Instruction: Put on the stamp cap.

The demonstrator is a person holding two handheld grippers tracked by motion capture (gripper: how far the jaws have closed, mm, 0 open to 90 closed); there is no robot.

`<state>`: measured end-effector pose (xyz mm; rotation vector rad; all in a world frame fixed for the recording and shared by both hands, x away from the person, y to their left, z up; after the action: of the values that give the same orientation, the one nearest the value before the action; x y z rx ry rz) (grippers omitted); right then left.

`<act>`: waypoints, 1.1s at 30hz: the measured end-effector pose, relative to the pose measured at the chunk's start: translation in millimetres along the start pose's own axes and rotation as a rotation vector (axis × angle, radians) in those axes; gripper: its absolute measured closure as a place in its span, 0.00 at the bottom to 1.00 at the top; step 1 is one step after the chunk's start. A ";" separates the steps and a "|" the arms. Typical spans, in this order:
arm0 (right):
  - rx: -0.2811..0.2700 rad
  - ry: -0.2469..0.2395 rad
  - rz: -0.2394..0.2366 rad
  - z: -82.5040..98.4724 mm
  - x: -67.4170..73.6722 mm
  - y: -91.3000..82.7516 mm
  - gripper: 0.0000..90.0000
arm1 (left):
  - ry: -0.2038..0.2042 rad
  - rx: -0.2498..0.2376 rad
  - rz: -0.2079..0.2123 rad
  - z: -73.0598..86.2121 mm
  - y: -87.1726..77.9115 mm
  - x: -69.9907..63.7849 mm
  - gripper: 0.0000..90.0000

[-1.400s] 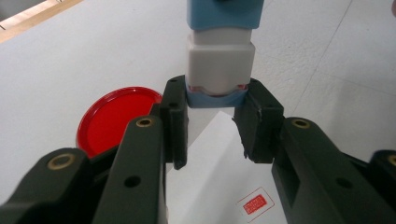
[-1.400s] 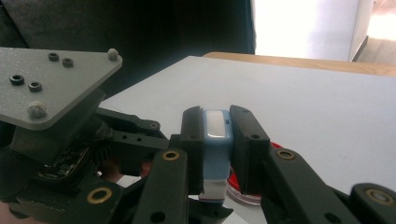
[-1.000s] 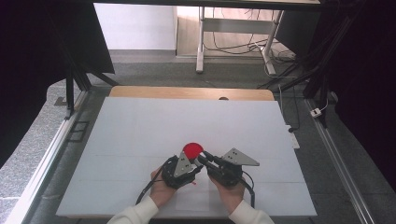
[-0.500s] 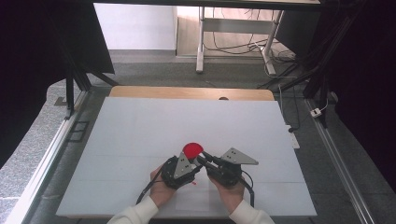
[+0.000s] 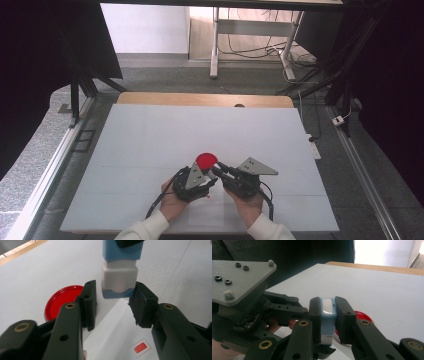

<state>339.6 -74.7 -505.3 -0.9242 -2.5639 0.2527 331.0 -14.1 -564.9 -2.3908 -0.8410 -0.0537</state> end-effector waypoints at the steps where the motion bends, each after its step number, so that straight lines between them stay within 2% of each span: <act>1: -0.001 -0.001 0.000 -0.1 -0.1 -0.1 0.84 | -0.002 0.002 -0.001 0.4 0.1 0.3 0.62; 12: -0.004 0.000 0.001 -2.1 -4.3 -1.7 0.84 | -0.026 0.036 0.032 6.1 -1.3 1.7 0.47; 16: -0.004 -0.004 0.000 -2.7 -5.6 -2.4 0.84 | -0.035 0.040 0.041 8.0 -6.5 2.7 0.44; 20: -0.004 -0.008 0.002 -3.6 -7.8 -4.1 0.84 | -0.034 0.048 0.045 13.7 -17.4 6.5 0.43; 23: -0.005 -0.014 0.005 -4.7 -10.2 -5.2 0.84 | -0.055 0.052 0.048 20.6 -29.9 13.1 0.43; 28: 0.001 -0.023 0.008 -4.7 -14.2 -6.3 0.84 | -0.097 0.048 0.014 30.8 -47.1 27.6 0.44; 33: 0.003 -0.042 0.008 -5.4 -15.9 -7.5 0.84 | -0.124 0.044 0.001 37.1 -57.7 35.8 0.44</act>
<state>348.7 -90.5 -503.1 -0.9377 -2.5979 0.2809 320.3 62.2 -557.0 -2.3724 -0.8881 0.1131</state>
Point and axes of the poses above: each handheld gripper's, and its own axes: y roughly forward along the jaws, z roughly out of its underside, x roughly to its left, the point moved 10 cm from there along y, roughly forward along the jaws, and after that the axes turned 8 degrees about y, right-handed, at the moved point
